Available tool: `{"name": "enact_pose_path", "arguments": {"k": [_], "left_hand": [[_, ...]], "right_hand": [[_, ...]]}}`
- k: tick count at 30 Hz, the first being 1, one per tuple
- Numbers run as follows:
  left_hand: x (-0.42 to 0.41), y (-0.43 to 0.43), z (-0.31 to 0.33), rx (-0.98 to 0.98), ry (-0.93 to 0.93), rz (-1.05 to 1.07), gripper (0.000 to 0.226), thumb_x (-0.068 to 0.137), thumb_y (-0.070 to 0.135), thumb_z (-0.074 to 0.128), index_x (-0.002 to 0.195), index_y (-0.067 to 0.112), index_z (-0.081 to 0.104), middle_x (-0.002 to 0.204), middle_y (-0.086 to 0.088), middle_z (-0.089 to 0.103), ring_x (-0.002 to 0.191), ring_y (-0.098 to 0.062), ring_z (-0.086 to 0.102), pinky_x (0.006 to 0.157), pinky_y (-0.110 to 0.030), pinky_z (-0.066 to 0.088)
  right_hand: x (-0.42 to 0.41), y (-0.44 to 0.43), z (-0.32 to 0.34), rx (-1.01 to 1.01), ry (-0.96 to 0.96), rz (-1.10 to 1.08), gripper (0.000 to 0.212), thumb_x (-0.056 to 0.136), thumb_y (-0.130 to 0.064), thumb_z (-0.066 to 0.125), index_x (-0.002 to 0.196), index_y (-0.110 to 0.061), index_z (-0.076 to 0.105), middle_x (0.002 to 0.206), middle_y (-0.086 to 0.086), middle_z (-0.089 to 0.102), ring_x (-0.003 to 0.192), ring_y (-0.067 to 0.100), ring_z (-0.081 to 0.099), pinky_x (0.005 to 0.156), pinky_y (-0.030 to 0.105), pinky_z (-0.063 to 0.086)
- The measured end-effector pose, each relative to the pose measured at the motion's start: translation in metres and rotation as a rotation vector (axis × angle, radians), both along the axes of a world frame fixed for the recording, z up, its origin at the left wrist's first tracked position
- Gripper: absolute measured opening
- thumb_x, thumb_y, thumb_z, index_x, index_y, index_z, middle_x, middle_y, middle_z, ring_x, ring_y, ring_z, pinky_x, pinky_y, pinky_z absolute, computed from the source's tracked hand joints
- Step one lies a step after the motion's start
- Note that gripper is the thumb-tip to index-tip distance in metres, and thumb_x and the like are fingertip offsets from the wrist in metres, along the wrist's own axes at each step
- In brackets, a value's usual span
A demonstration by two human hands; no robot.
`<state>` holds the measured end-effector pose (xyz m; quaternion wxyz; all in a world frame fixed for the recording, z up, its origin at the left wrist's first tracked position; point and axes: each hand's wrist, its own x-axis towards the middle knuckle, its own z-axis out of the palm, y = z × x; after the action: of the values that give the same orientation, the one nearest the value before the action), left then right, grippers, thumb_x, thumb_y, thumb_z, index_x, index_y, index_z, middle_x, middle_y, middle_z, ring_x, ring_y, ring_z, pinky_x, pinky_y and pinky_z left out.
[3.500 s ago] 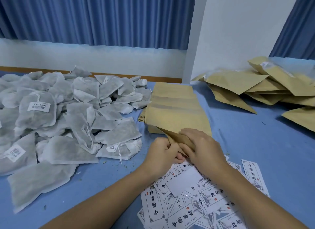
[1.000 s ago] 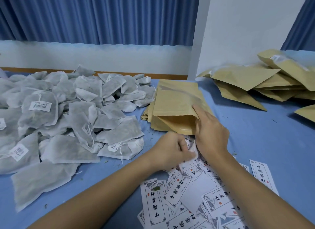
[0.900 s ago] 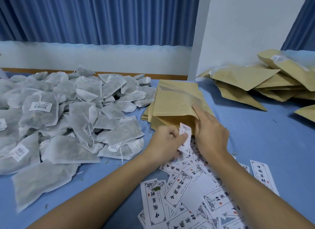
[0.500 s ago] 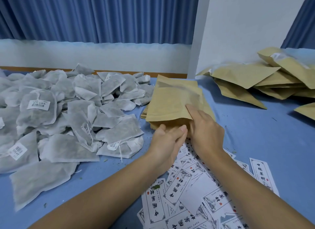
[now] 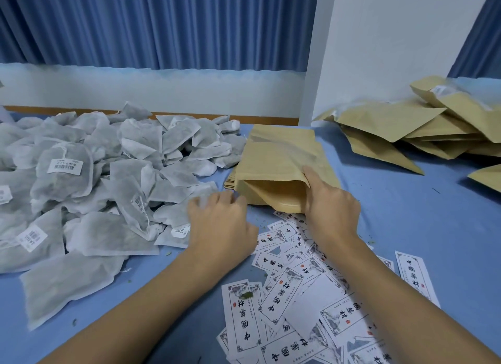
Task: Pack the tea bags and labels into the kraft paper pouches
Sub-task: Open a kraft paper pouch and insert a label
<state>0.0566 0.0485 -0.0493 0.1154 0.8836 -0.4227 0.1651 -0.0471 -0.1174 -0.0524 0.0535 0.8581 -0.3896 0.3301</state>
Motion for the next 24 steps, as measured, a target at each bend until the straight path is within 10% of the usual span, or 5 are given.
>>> {"name": "enact_pose_path", "arguments": {"k": [3, 8, 12, 17, 24], "left_hand": [[-0.007, 0.003, -0.018, 0.227, 0.138, 0.050, 0.065, 0.079, 0.032, 0.050, 0.141, 0.028, 0.030, 0.159, -0.005, 0.014, 0.147, -0.026, 0.014, 0.111, -0.071, 0.014], [0.003, 0.004, -0.018, 0.072, 0.239, -0.019, 0.085, 0.078, -0.003, 0.057, 0.146, 0.029, 0.017, 0.162, -0.009, -0.016, 0.151, -0.035, -0.010, 0.116, -0.065, 0.018], [0.020, 0.012, -0.010, -0.158, 0.433, -0.110, 0.084, 0.071, -0.016, 0.048, 0.143, 0.025, 0.035, 0.162, -0.007, -0.003, 0.151, -0.035, 0.009, 0.100, -0.033, 0.037], [0.010, 0.014, 0.005, -0.438, 0.279, -0.319, 0.070, 0.074, -0.025, 0.043, 0.130, 0.012, 0.059, 0.158, -0.005, 0.032, 0.148, -0.020, 0.027, 0.108, -0.006, 0.017], [-0.020, 0.001, 0.001, -0.467, 0.010, -0.927, 0.059, 0.083, -0.030, 0.044, 0.136, -0.007, 0.053, 0.146, -0.016, 0.049, 0.146, -0.027, 0.036, 0.116, -0.041, 0.037]], "right_hand": [[0.003, -0.006, -0.007, 0.089, 0.057, -0.045, 0.042, 0.098, -0.015, 0.052, 0.134, -0.035, 0.049, 0.049, -0.005, 0.026, 0.051, 0.029, 0.040, 0.055, 0.031, 0.025], [0.002, -0.005, -0.008, 0.090, 0.083, -0.052, 0.034, 0.101, -0.020, 0.049, 0.132, -0.035, 0.049, 0.049, -0.006, 0.025, 0.053, 0.030, 0.040, 0.058, 0.033, 0.027], [0.002, -0.005, -0.008, 0.088, 0.120, -0.062, 0.035, 0.103, -0.021, 0.047, 0.134, -0.037, 0.047, 0.050, -0.006, 0.026, 0.054, 0.029, 0.041, 0.059, 0.033, 0.027], [0.003, -0.003, -0.008, 0.100, 0.119, -0.053, 0.034, 0.104, -0.024, 0.044, 0.136, -0.036, 0.045, 0.051, -0.005, 0.029, 0.054, 0.029, 0.043, 0.054, 0.030, 0.025], [0.000, -0.005, -0.010, 0.115, 0.098, 0.040, 0.053, 0.091, -0.015, 0.050, 0.137, -0.038, 0.042, 0.073, 0.004, 0.061, 0.065, 0.030, 0.046, 0.060, 0.033, 0.034]]}}
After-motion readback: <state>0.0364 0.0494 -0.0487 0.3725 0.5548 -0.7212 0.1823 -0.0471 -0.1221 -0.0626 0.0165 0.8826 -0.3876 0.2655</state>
